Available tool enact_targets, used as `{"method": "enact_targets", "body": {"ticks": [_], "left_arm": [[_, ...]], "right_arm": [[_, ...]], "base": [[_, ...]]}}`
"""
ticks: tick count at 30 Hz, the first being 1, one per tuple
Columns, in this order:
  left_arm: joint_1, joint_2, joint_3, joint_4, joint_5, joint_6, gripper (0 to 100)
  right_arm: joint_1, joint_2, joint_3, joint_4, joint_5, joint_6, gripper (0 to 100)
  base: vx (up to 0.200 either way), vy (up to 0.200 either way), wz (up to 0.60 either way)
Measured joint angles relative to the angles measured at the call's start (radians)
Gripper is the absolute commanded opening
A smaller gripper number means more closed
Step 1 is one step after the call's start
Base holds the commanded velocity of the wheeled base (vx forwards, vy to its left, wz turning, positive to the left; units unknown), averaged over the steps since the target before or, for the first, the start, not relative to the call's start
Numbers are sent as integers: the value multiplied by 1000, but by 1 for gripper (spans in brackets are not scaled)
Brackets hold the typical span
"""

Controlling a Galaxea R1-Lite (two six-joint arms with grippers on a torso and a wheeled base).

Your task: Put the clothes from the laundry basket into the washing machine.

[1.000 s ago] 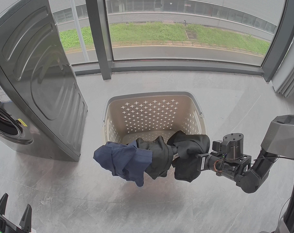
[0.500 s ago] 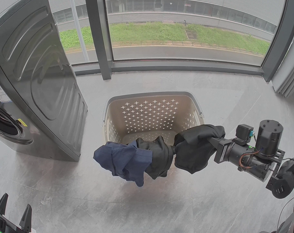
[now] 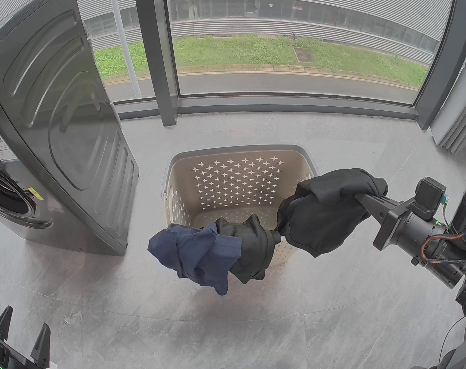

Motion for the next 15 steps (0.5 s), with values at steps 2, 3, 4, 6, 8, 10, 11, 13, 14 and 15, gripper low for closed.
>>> {"method": "enact_targets", "body": {"ticks": [2, 3, 4, 6, 8, 10, 11, 13, 14, 15], "left_arm": [[0, 0, 0, 0, 0, 0, 100], [0, 0, 0, 0, 0, 0, 100], [0, 0, 0, 0, 0, 0, 100], [0, 0, 0, 0, 0, -1, 100], [0, 0, 0, 0, 0, -2, 100], [0, 0, 0, 0, 0, -3, 100], [0, 0, 0, 0, 0, -3, 100], [0, 0, 0, 0, 0, -4, 100], [1, 0, 0, 0, 0, -4, 100], [1, 0, 0, 0, 0, -4, 100]], "right_arm": [[6, -14, 7, 0, 1, -1, 0], [8, -20, 11, 0, 2, -1, 0], [10, -25, 13, 0, 3, -1, 0], [14, -33, 14, -2, 4, -2, 0], [19, -38, 15, -5, 4, -2, 0], [29, -42, 14, -7, 4, -2, 0], [33, -44, 14, -9, 4, -2, 0], [39, -49, 14, -11, 6, -2, 0], [39, -51, 14, -11, 7, -2, 0], [39, -53, 15, -11, 8, -1, 0]], "base": [[-200, 0, 0], [-200, 0, 0], [-200, 0, 0], [-200, 0, 0], [0, 0, 0], [0, 0, 0], [0, 0, 0], [0, 0, 0], [0, 0, 0], [0, 0, 0]]}}
